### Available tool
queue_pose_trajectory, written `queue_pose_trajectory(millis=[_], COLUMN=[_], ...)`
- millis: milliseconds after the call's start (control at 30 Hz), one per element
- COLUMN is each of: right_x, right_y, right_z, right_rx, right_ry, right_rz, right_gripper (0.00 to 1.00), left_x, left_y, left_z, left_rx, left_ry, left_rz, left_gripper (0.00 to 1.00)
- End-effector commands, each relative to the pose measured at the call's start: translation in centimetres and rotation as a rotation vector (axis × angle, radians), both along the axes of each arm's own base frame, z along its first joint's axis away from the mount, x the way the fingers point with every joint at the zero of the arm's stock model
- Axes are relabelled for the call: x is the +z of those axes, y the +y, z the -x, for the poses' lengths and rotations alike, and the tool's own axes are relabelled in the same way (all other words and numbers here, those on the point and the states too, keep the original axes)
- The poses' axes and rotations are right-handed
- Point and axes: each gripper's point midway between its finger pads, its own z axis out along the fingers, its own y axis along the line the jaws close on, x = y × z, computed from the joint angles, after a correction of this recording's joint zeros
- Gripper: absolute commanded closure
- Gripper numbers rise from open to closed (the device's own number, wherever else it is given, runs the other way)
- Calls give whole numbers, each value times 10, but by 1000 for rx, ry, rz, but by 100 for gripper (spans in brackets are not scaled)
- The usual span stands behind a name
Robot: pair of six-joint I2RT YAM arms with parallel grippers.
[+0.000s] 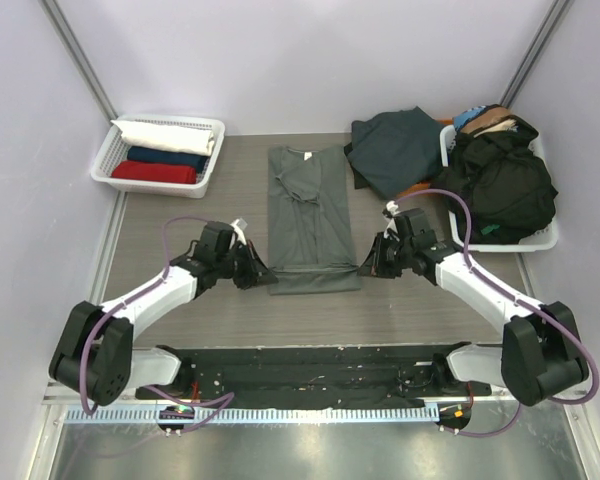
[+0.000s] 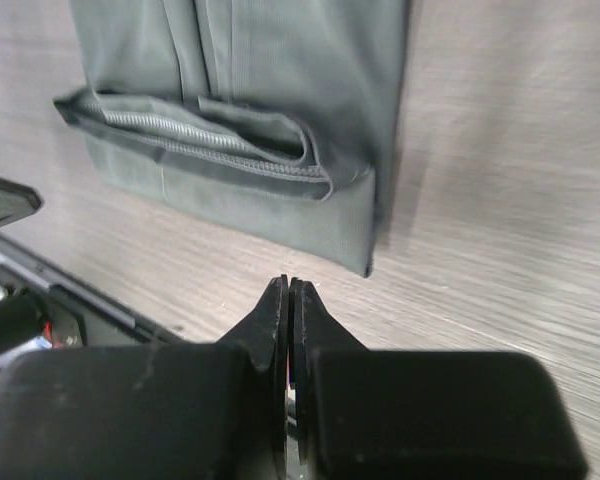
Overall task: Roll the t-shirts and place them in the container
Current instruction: Roll the T-shirt to the center of the board.
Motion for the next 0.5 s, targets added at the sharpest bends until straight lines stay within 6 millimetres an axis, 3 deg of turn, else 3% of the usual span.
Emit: queue_pose_trajectory(millis=[0, 233, 467], right_x=[-3, -23, -29], right_y=[24, 34, 35], right_z=[3, -1, -21], right_rx=[43, 47, 23], right_ry=[23, 80, 72], right_rz=[-118, -151, -111], right_gripper=[99, 99, 99], left_x=[2, -6, -16], left_y=[-17, -21, -28], left_z=[-4, -15, -29], left_rx=[-40, -36, -41], left_ry=[-36, -22, -6], left_rz=[35, 10, -5], left_gripper=[100, 100, 100])
